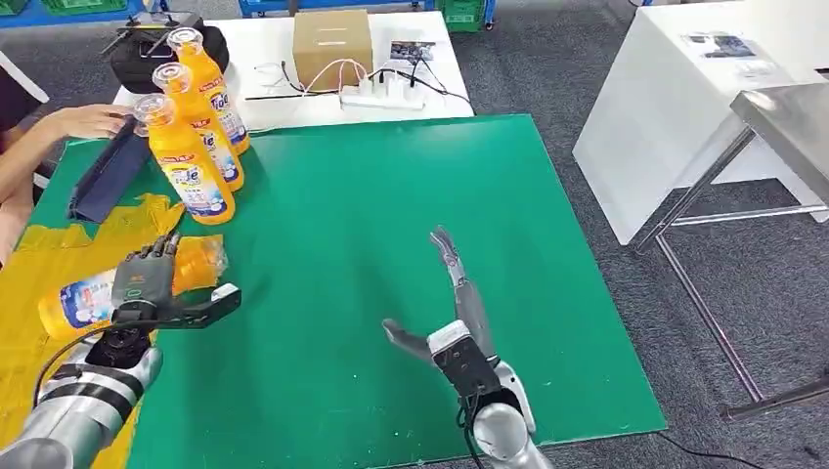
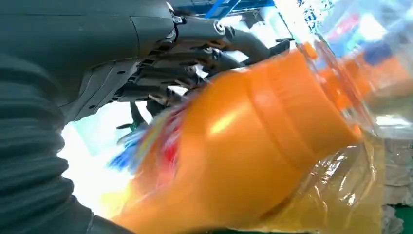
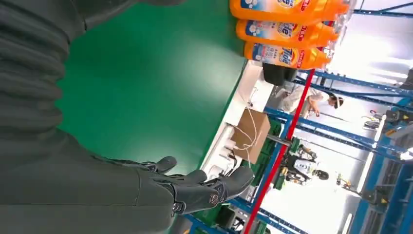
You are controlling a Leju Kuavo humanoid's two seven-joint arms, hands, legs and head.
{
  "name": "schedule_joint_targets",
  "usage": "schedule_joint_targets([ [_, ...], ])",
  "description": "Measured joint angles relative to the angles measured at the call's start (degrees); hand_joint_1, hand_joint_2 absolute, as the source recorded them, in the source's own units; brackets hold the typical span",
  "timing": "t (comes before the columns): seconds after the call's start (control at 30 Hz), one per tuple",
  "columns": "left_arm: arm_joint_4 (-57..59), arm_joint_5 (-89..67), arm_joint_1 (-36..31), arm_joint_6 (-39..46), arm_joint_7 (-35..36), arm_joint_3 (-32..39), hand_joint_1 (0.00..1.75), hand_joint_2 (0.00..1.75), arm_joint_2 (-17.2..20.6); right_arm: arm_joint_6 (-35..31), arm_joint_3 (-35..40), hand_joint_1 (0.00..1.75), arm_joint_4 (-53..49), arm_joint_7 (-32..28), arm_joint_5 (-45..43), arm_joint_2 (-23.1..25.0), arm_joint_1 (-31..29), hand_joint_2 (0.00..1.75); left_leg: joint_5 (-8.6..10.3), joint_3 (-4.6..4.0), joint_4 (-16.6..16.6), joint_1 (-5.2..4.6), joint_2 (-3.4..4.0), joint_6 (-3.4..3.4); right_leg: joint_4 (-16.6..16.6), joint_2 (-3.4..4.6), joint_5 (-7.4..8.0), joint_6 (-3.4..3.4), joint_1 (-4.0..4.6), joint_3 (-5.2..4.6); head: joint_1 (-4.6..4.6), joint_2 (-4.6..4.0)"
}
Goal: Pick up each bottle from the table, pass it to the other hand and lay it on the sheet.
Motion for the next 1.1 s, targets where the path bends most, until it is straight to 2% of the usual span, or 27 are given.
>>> schedule_joint_targets([
  [0.27,-1.5,0.0,0.8,4.7,1.5,-1.3,0.0,1.75,0.3,0.0,-0.1,0.0,0.0,0.2,0.0,-0.2,0.2,1.75,0.0,0.0,0.0,0.0,0.01,0.0,0.0,0.0,0.0,0.0,-0.01,0.0,0.0,0.0],
  [0.43,-6.8,0.0,2.8,9.0,6.6,-4.8,0.0,1.75,1.4,0.0,-0.2,0.0,-0.2,0.3,0.0,-0.2,0.9,1.75,-0.01,-0.02,0.0,0.0,0.0,0.0,0.0,0.0,-0.01,0.0,-0.01,0.0,0.0,0.0],
  [0.47,-7.9,0.0,3.1,9.5,8.5,-6.0,0.0,1.75,1.9,0.0,-0.3,0.0,-0.3,0.4,0.0,-0.2,0.9,1.75,-0.01,-0.02,0.0,0.0,0.0,0.0,0.0,0.0,0.0,0.0,-0.01,-0.01,0.0,0.0],
  [0.53,-10.1,0.0,3.3,11.0,16.9,-9.6,0.0,1.75,3.4,0.0,-0.4,0.0,-0.5,0.6,0.1,-0.2,1.3,1.75,-0.01,-0.02,0.0,0.0,0.0,0.0,0.0,0.01,0.0,0.0,0.01,-0.04,0.0,0.0],
  [0.57,-11.7,0.0,3.3,13.4,21.5,-12.6,0.0,1.75,4.3,-0.2,-0.5,0.0,-0.8,0.6,0.0,-0.2,1.6,1.75,-0.01,-0.02,0.0,0.0,0.0,0.0,0.0,0.01,0.0,0.0,0.0,-0.03,0.0,0.0],
  [0.6,-13.4,0.0,3.7,16.0,23.1,-14.3,0.0,1.75,4.8,-0.4,-0.6,0.0,-1.1,0.6,-0.2,-0.2,2.0,1.75,-0.01,-0.01,0.0,0.0,0.0,0.0,0.0,0.0,-0.01,0.0,-0.01,-0.02,0.0,0.0],
  [0.67,-17.4,-0.1,5.2,19.9,22.5,-15.2,0.0,1.75,5.6,-0.9,-0.8,0.0,-1.8,0.6,-0.6,-0.2,2.7,1.75,-0.01,-0.02,0.0,0.0,-0.06,0.0,0.0,-0.02,-0.03,0.0,0.0,-0.01,0.0,0.0],
  [0.83,-22.2,-0.4,6.9,20.6,22.2,-17.0,0.0,1.75,6.2,-1.0,-1.1,0.0,-2.7,0.6,-0.7,-0.2,3.5,1.75,-0.03,-0.02,0.0,0.02,0.01,-0.01,0.0,0.01,-0.01,0.0,-0.01,-0.03,0.02,0.0],
  [0.9,-24.5,1.9,8.4,22.2,17.1,-16.6,0.0,1.75,5.5,-1.0,-1.4,0.0,-2.9,0.7,-1.5,-0.1,3.8,1.75,-0.04,0.04,0.0,-0.01,0.02,0.0,0.0,0.01,-0.01,0.0,-0.04,-0.02,0.02,0.0],
  [0.93,-26.6,5.9,10.5,23.6,11.1,-14.8,0.0,1.75,4.6,-0.7,-1.5,0.0,-3.2,0.7,-2.7,-0.1,4.2,1.75,-0.05,0.11,0.0,-0.06,0.03,0.01,-0.1,0.01,-0.02,0.0,-0.09,-0.01,-0.02,0.0],
  [0.97,-29.1,10.8,13.1,23.8,3.7,-12.2,0.0,1.75,2.7,-0.1,-1.8,0.0,-3.5,0.7,-4.3,-0.1,4.7,1.75,-0.06,0.12,0.0,-0.12,0.02,0.03,-0.1,0.01,-0.04,0.02,-0.17,-0.01,-0.04,0.0],
  [1.03,-35.9,26.8,18.6,19.4,-18.0,-6.5,0.0,1.75,-3.0,1.5,-2.5,0.0,-4.2,0.6,-8.0,0.0,5.7,1.75,-0.1,0.02,0.0,-0.13,-0.07,0.08,-0.1,0.01,-0.15,0.17,-0.2,0.04,0.07,0.0],
  [1.1,-41.4,39.8,23.8,12.2,-29.7,-4.7,0.0,1.75,-7.0,2.0,-2.9,0.0,-4.6,0.3,-9.3,0.2,6.5,1.75,-0.26,-0.01,0.0,-0.25,0.0,0.17,-0.1,0.03,-0.13,0.2,-0.29,0.03,0.04,0.0],
])
